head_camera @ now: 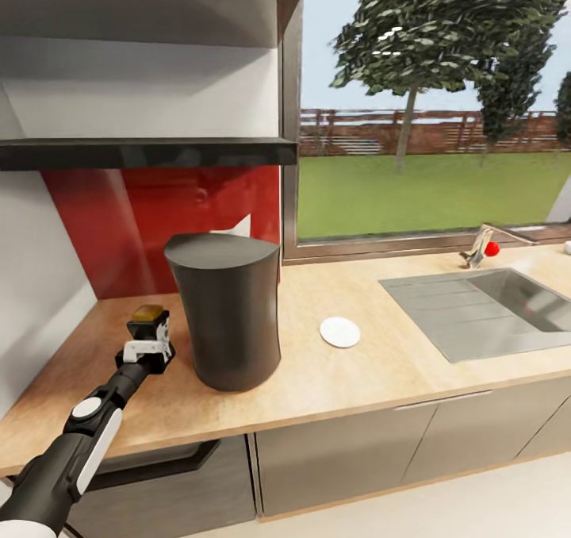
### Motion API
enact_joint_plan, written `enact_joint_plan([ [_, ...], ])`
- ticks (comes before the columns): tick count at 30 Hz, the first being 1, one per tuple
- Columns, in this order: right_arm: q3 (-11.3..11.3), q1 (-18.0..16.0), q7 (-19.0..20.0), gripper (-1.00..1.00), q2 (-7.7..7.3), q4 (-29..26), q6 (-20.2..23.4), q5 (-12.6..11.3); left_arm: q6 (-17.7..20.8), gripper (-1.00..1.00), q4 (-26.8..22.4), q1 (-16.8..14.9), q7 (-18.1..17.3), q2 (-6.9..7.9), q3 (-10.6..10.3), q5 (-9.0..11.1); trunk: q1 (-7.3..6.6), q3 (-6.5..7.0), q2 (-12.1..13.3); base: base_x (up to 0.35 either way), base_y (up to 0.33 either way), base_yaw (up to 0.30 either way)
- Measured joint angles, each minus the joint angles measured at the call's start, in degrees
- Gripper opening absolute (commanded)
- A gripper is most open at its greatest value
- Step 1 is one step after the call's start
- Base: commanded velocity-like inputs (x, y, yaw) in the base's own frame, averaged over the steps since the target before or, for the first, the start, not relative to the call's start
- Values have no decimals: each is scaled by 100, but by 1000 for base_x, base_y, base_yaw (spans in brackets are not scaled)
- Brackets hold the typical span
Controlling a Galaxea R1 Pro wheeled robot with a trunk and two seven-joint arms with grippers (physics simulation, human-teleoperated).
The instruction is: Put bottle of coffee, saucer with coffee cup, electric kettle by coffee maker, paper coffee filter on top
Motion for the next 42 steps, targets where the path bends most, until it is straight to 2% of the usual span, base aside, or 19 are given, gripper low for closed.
enact_joint_plan([
  [5,1,-1,0,100,-3,1,1,0,-335,-100,308,-6,1,-7,-14,4,-2,0,-1,198,0,0],
  [11,1,0,0,100,-5,1,1,0,-374,-100,343,-6,1,-9,0,2,0,0,0,203,0,0],
  [30,4,-1,0,100,1,-15,0,17,-485,-100,345,3,-17,-14,-23,23,1,0,0,4,0,-50],
  [34,9,0,-7,100,1,-16,0,26,-710,-100,347,3,-42,-9,-132,18,1,0,-1,0,0,0],
  [42,-7,-1,9,100,1,-17,-6,-8,-840,-100,595,3,-1,7,-126,-8,1,0,0,0,0,0],
])
